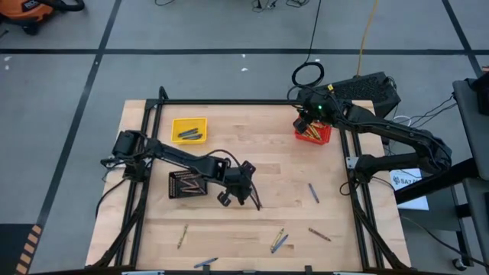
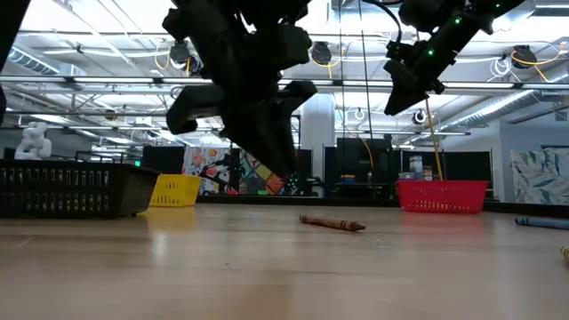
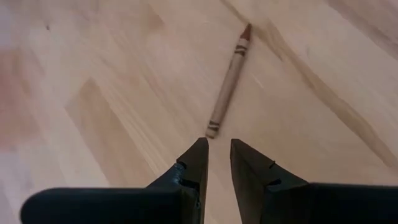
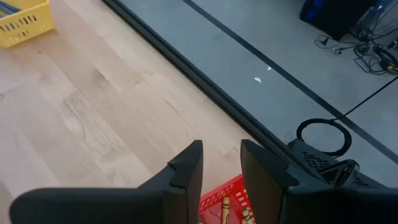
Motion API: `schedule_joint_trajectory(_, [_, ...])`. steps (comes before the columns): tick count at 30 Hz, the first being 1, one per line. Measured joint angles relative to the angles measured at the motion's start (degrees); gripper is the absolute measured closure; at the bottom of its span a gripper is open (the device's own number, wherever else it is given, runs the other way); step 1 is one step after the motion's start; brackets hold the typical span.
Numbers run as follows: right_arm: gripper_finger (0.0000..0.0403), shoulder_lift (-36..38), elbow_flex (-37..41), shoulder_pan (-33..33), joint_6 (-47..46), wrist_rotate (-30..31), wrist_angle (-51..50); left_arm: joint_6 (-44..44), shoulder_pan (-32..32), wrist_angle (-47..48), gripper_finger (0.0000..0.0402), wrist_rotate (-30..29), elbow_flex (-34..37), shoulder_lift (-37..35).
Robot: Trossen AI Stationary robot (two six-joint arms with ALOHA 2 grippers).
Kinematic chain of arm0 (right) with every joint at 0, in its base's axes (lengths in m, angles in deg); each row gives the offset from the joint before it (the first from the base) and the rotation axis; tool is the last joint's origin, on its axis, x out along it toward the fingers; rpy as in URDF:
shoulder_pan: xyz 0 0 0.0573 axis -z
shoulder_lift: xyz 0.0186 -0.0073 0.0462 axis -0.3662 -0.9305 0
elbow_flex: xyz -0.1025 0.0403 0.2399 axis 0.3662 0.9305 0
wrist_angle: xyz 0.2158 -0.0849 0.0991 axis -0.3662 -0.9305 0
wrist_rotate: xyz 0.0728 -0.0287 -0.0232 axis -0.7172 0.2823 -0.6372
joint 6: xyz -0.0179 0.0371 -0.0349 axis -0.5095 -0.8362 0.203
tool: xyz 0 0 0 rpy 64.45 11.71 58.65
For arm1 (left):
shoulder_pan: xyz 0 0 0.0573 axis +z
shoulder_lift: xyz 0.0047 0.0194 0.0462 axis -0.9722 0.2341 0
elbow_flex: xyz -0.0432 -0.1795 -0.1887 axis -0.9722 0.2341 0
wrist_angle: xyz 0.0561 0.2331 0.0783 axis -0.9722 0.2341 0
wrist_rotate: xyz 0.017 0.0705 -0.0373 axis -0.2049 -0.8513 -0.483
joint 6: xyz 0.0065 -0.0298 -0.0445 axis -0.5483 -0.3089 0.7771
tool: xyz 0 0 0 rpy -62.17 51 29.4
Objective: Sort crayons
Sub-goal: Put the brown crayon into the black bin
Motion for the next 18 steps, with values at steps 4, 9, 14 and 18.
schedule_joint_trajectory(4, [0.0307,-0.02,0.00,0.00,0.04,0.00,-0.48,-2.34,0.03,-2.67,0.0338,1.00,0.00,0.05])
schedule_joint_trajectory(9, [0.0307,-0.02,0.00,0.00,0.07,0.01,-0.55,-2.50,0.40,-3.52,0.0338,2.81,-0.51,0.94])
schedule_joint_trajectory(14, [0.0307,-0.02,0.00,0.00,0.17,0.00,-0.55,1.75,2.02,-0.40,0.0338,0.63,-4.81,3.34])
schedule_joint_trajectory(18, [0.0307,-0.02,0.00,0.00,0.20,0.00,-0.52,2.05,3.11,4.90,0.0338,0.46,-9.34,5.30])
